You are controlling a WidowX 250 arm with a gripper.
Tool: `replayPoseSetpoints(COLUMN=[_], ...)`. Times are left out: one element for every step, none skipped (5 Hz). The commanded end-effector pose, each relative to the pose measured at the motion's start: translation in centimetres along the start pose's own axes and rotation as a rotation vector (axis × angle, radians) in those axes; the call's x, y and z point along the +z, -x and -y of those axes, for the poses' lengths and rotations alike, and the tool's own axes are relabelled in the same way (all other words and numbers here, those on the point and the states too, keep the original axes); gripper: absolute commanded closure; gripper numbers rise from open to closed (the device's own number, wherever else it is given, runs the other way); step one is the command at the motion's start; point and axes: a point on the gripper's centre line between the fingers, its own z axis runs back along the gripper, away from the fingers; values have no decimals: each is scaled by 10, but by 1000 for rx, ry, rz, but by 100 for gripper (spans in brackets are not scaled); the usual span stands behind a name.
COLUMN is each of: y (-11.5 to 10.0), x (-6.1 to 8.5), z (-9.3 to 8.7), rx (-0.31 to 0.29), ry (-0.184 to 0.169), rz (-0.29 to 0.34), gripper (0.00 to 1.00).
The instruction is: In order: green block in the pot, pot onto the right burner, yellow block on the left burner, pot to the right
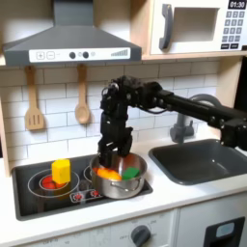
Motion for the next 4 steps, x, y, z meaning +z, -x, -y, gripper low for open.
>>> replayPoseSetpoints(y=[4,5,6,11], x=[-6,-10,-13,-17], z=[-6,-12,-21,-22], rx=[-22,-19,-11,-19], ry=[-9,-11,-15,-9], rz=[-9,-23,-26,-40], gripper=[0,0,0,0])
